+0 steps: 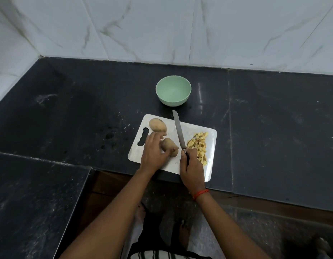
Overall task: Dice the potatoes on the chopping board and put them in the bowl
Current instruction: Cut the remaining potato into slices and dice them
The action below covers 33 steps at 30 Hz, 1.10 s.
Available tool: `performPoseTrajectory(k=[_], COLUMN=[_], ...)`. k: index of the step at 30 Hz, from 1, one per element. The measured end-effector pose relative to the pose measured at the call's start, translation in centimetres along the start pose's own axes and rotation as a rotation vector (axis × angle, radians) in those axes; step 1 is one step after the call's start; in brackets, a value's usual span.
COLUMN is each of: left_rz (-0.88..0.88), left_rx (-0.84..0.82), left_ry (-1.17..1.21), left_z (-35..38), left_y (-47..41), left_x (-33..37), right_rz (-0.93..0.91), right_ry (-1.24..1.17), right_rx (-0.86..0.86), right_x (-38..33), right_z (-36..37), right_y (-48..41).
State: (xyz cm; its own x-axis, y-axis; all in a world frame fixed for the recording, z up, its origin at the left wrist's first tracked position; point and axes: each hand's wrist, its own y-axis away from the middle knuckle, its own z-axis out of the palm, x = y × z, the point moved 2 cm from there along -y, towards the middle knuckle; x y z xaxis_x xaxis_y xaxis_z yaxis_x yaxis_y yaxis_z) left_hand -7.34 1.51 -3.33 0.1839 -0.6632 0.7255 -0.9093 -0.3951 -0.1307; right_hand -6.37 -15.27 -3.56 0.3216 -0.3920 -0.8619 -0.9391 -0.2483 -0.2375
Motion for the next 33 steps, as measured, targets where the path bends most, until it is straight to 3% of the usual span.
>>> performPoseTrajectory(k=[4, 16, 20, 24, 33], left_rz=[0.125, 0.174, 0.332, 0.327, 0.366], left_rx=[-0.091, -0.161, -0.269, -0.2, -0.206], left_ry=[0.073, -0.079, -0.128, -0.011, 0.002], left_z=[-0.3, -0.4, -0.5, -0.2, 0.1], left_y=[0.2, -0.1, -1.3, -1.5, -1.5], left_x=[-1.4, -1.0, -0.8, -1.5, -2.4], right_rz=[0.0, -0.003, 0.084, 0.186, 0.254], right_ry=[0.01, 0.055, 0.108, 0.175, 0.108], right_rx=[-0.003, -0.144, -0.114, -0.107, 0.025], right_x=[0.1, 0.1, 0.0, -0.9, -3.1], right_z=[0.0, -1.0, -1.0, -0.3, 2.0], right_y=[-0.1, -1.3, -1.5, -1.7, 1.2])
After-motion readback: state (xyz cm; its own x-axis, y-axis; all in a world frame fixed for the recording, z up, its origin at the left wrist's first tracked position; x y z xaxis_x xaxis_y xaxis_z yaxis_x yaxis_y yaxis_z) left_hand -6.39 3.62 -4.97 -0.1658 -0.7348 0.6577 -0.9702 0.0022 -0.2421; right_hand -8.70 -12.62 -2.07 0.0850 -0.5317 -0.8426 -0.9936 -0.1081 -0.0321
